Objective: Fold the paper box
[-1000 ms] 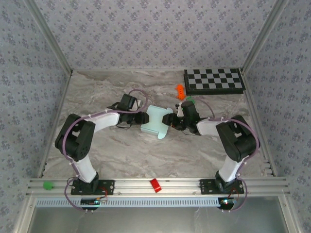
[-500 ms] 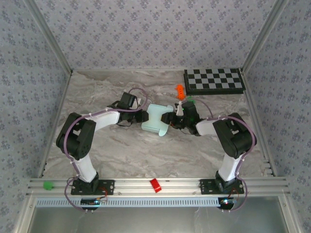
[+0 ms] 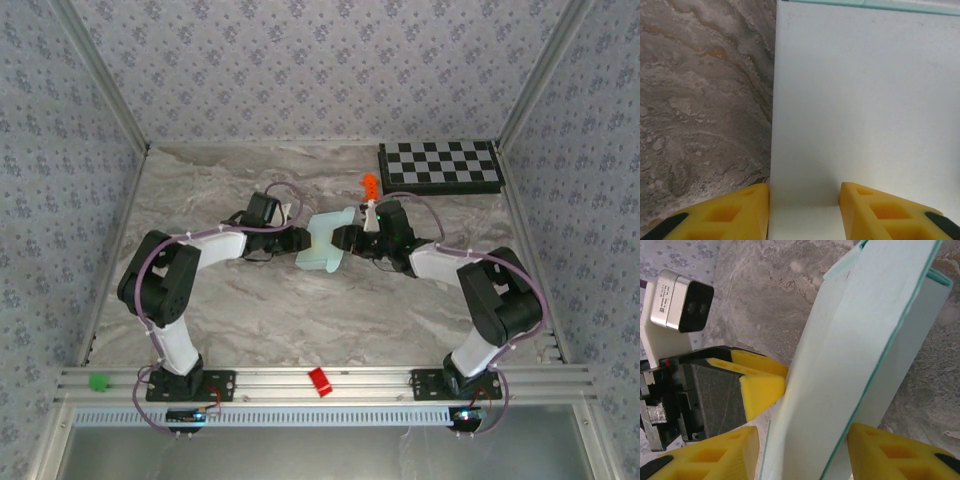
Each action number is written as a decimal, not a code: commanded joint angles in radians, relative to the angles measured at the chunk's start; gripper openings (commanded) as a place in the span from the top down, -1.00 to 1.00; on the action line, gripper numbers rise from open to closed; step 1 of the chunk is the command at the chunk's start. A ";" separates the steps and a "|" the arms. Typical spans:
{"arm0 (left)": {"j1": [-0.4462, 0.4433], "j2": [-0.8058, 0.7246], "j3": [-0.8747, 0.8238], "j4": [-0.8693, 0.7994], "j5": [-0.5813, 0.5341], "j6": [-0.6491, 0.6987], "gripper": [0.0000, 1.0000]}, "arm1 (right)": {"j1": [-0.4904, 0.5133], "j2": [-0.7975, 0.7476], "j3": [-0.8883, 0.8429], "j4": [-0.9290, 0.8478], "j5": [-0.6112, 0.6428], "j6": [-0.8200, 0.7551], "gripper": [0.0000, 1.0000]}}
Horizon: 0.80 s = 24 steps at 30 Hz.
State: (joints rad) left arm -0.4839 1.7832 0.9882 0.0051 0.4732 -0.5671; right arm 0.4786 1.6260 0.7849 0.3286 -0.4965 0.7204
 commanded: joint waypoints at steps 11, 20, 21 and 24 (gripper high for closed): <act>-0.005 0.000 -0.050 0.145 0.047 -0.078 0.11 | 0.049 -0.007 0.159 -0.145 0.000 -0.083 -0.02; 0.013 -0.051 -0.085 0.101 -0.092 -0.094 0.05 | 0.067 0.024 0.237 -0.211 0.001 -0.137 -0.03; 0.015 -0.059 -0.087 0.087 -0.116 -0.093 0.04 | 0.067 0.027 0.247 -0.218 -0.002 -0.143 -0.04; 0.018 -0.083 -0.092 0.057 -0.164 -0.093 0.00 | 0.068 0.055 0.297 -0.258 -0.027 -0.165 -0.04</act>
State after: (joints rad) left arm -0.4770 1.7523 0.9039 0.0948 0.3767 -0.6556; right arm 0.5423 1.6558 1.0241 0.1284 -0.4904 0.5999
